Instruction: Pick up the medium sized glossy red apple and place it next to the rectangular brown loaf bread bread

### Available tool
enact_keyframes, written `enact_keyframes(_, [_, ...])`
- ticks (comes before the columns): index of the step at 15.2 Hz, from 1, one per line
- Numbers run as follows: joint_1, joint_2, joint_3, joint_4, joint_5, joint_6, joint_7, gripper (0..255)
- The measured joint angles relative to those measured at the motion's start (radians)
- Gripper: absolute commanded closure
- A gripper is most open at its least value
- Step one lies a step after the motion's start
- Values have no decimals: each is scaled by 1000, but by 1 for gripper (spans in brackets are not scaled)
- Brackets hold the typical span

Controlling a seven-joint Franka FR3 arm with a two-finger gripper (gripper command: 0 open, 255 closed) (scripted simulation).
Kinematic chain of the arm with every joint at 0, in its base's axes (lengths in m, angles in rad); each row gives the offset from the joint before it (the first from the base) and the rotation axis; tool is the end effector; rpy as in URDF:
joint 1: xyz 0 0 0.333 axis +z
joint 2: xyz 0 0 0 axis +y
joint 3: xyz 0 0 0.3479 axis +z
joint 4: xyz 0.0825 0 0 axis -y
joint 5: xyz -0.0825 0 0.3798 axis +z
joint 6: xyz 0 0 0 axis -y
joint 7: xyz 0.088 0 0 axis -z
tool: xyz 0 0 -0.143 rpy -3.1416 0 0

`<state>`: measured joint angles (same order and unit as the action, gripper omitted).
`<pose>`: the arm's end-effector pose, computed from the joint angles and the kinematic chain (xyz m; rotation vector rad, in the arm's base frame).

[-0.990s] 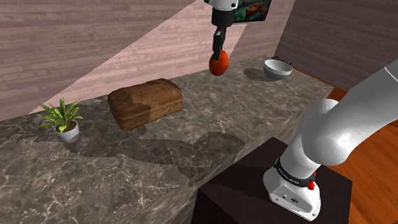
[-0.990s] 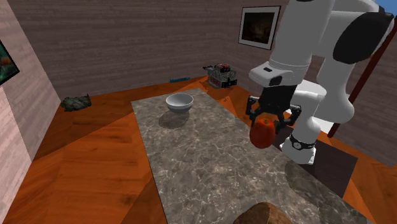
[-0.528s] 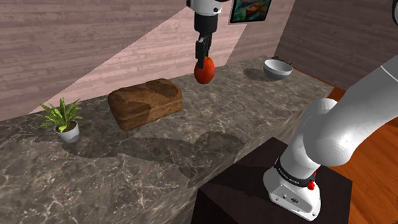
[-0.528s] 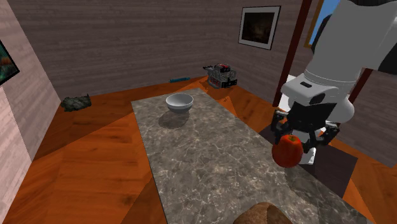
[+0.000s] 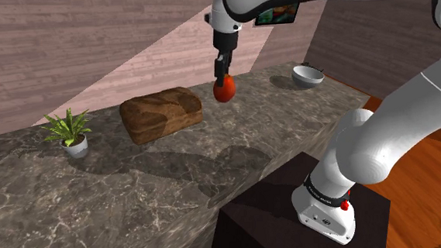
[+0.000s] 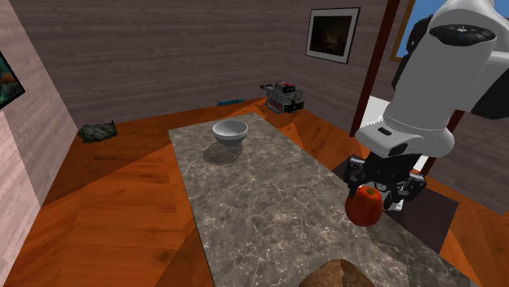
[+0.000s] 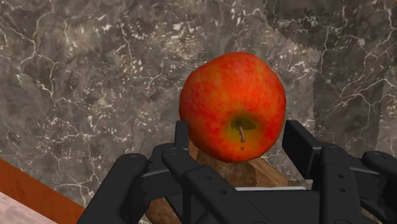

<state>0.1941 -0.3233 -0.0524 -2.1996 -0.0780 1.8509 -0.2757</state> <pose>0.4364 0.0516 0.5083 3.0097 0.6775 -0.0453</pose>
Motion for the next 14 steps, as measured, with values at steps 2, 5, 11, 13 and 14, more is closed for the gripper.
enact_keyframes(2, [0,1,0,-29,-1,30,3,255])
enact_keyframes(5, [1,12,1,-57,-1,69,7,255])
enact_keyframes(11, [0,31,-1,-123,-3,153,12,255])
enact_keyframes(13, [-1,37,-2,-145,-4,181,12,255])
enact_keyframes(14, [-1,44,-2,-153,-5,197,13,255])
